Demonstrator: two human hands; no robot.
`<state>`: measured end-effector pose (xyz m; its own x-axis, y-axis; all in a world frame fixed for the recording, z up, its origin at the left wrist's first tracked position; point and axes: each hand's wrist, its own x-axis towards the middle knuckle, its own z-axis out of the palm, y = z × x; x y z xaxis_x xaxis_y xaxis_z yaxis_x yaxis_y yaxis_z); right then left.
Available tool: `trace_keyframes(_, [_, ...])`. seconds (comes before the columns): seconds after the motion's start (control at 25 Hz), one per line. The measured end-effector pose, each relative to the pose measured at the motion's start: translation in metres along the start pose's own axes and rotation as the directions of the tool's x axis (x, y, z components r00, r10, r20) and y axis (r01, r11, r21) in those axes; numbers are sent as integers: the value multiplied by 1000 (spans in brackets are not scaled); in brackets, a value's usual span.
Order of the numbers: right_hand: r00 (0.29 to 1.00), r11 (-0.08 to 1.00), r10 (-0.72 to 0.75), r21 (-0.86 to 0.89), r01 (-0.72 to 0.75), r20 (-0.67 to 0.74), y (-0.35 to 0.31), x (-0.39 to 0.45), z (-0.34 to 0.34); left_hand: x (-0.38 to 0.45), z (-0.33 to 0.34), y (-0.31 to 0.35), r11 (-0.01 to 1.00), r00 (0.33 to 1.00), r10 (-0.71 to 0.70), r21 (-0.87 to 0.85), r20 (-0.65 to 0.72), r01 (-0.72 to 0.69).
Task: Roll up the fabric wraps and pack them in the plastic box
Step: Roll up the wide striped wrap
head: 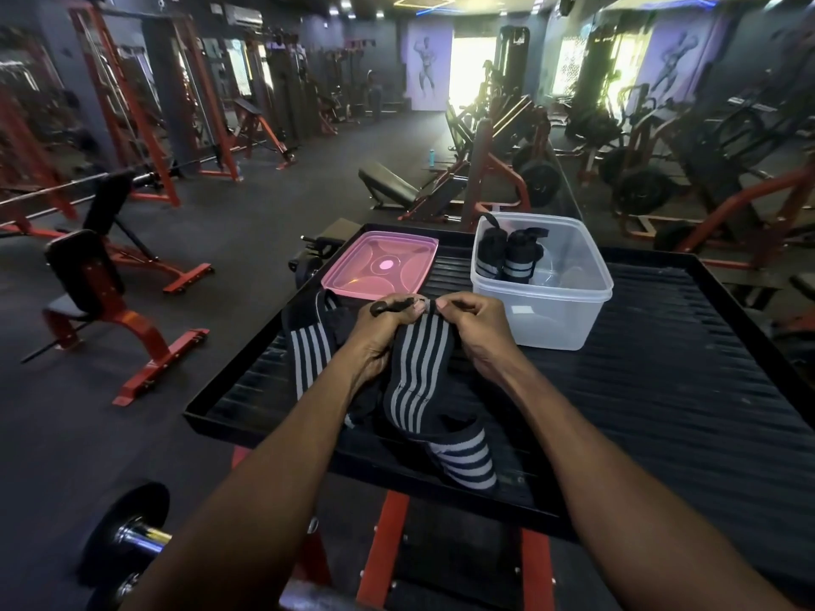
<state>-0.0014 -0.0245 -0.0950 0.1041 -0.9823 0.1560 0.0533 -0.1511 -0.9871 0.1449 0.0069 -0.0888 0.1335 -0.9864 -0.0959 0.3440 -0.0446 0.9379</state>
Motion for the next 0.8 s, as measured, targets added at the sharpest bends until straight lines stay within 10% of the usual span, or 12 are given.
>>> trace_keyframes(0.8, [999, 992, -44, -116, 45, 12, 4, 2, -2, 10, -5, -5, 996, 996, 56, 67, -71, -52])
